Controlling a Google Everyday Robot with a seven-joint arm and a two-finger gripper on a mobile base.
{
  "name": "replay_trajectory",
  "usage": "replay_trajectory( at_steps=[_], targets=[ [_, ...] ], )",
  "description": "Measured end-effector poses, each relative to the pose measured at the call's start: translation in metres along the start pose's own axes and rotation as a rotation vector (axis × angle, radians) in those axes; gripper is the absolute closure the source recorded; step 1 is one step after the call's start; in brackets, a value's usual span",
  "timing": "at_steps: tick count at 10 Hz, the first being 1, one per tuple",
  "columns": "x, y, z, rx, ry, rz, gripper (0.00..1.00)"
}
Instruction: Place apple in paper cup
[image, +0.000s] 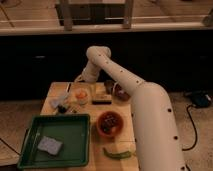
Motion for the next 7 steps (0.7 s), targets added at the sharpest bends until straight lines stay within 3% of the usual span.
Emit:
replay_trajectory(
  at_steps=[7],
  targets=[
    [0.0004, 0.0008, 0.0011, -0.001, -0.001, 0.001, 0.20]
  ],
)
